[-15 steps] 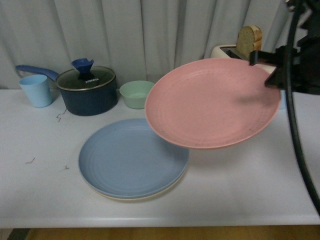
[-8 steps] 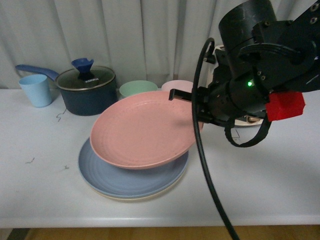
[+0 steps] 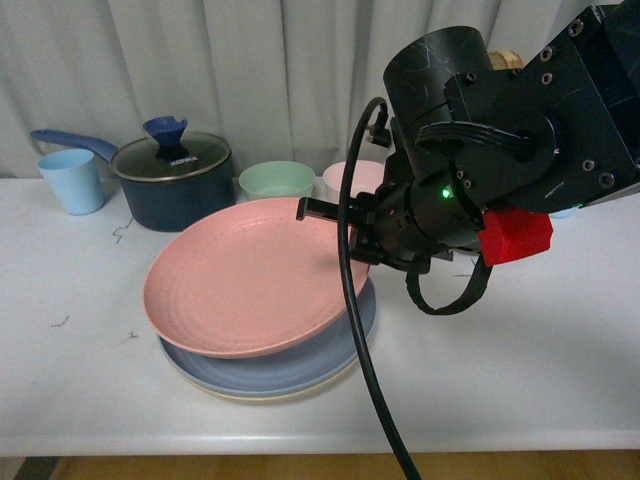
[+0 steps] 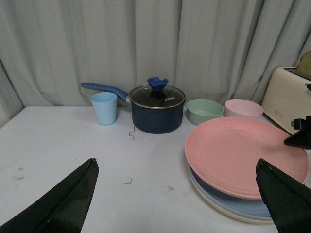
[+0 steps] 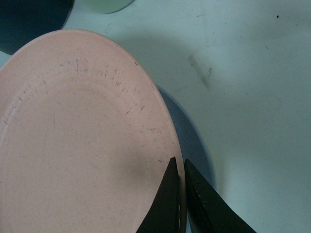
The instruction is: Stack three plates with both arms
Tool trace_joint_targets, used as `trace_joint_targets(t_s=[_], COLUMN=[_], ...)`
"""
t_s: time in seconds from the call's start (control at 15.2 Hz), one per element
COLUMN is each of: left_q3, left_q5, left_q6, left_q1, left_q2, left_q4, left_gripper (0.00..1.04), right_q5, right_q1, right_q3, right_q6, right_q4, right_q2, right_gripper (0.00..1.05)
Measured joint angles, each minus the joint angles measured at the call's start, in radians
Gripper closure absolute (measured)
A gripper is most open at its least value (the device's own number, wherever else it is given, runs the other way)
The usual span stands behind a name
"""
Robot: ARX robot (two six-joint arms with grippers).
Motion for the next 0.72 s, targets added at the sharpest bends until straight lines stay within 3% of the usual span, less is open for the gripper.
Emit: trace_joint_targets(t_s=[0.66,0.72], left_q3=[0.0,0.0], left_q5=[0.0,0.0], left_q6=[0.0,0.0], left_q1=[0.0,0.0], left_q2=[0.0,0.0], left_q4=[0.0,0.0], left_gripper=[0.07,0.07], right_q5=[0.016,0.019], right_q1=[-0.001,-0.001], right_q3=[-0.092,-0.092], right_q6=[0.026,0.026], right_q4=[0.037,0.038], right_q2=[-0.001,-0.001], right_gripper=[1.02,0.95])
